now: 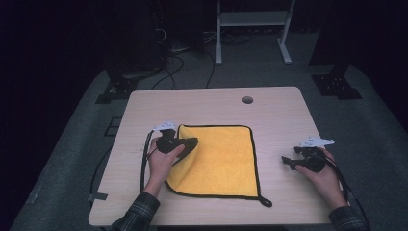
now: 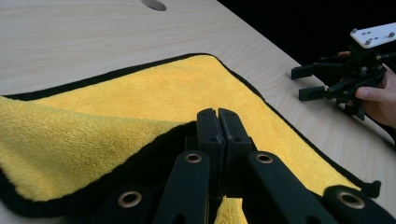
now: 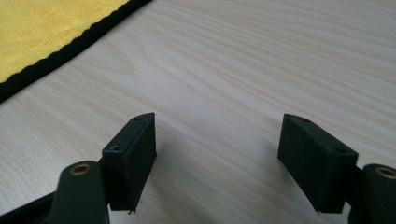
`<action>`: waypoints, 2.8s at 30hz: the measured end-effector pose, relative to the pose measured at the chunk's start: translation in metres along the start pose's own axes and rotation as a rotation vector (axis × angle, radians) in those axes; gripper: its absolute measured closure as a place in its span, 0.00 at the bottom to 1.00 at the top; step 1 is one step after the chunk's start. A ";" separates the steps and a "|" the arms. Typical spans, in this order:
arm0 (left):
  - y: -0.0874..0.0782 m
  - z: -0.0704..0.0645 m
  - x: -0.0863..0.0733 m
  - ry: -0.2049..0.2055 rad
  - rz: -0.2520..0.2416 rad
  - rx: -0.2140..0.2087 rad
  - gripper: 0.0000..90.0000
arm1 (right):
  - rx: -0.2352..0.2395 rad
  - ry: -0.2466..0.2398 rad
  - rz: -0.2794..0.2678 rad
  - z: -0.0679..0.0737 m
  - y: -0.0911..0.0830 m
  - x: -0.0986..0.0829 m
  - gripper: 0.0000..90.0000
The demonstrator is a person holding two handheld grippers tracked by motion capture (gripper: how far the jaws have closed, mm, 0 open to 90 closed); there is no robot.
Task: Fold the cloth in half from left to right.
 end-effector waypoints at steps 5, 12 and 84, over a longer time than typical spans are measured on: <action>0.012 -0.006 0.003 0.011 0.004 -0.022 0.99 | 0.000 -0.001 0.000 0.000 0.000 0.000 0.30; 0.026 -0.015 0.011 0.024 0.001 -0.056 0.99 | 0.000 -0.002 0.000 0.000 0.000 0.000 0.30; 0.167 -0.076 0.022 0.093 0.199 -0.148 0.57 | 0.006 -0.008 0.001 0.000 0.000 0.000 0.29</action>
Point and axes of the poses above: each handheld gripper's, and its own axes: y roughly forward along the jaws, x roughly out of its top, z roughly to its left, the point moved 3 cm from there along y, roughly forward along the jaws, and after that the axes turned 9 degrees about y, right-handed, at the moved point
